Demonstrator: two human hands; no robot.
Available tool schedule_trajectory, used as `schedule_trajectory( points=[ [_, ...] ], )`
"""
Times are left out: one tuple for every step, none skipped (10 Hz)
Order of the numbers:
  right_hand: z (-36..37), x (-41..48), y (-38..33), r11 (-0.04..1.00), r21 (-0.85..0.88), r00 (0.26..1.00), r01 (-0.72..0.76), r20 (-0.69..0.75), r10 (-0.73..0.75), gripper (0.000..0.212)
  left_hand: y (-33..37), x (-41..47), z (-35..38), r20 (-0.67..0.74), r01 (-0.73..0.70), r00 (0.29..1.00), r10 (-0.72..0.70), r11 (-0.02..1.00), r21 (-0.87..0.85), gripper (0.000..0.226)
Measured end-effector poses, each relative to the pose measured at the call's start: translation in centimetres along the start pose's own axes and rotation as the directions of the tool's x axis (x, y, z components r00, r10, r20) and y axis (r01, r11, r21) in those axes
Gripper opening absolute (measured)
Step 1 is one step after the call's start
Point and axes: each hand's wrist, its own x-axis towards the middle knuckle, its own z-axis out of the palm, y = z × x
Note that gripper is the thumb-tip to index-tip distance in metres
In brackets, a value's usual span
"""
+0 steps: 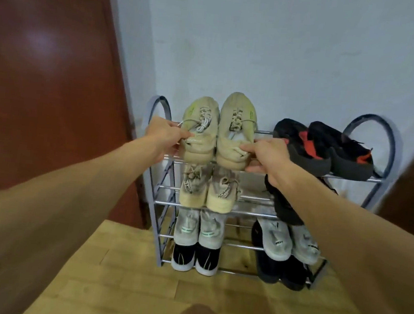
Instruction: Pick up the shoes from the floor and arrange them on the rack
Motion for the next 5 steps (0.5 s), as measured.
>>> schedule_trajectory(
  points=[
    [0.7,2.3,0.6,1.0,0.016,1.0,-0.014,-0.014,0.014,0.028,-0.8,2.9,1.0,-0.005,0.022,1.0,-0.022,1.0,0.017,0.014],
    [1.6,3.6,1.0,0.998,-0.055,1.0,-0.014,-0.026,0.012,0.036,-1.6,4.4,1.7,-0.016,0.017,1.0,-0.015,0.993,0.115,0.01],
    [2.1,3.6,0.9,0.978,-0.208,0.999,0.018,-0.045,-0.028,0.038,-2.2,4.9,1.7,0.027,0.032,0.999,-0.037,0.985,0.171,0.01],
    [2.1,2.2,0.8,0.942,-0.335,0.999,0.02,-0.037,-0.034,0.041,-2.0,4.1,1.1,0.069,0.011,0.997,-0.032,0.959,0.283,0.023],
    [1.7,0.1,0.5,0.909,-0.415,0.996,0.042,-0.052,-0.069,0.039,-1.1,1.4,0.3,0.073,-0.061,0.997,0.038,0.937,0.343,0.03]
  ],
)
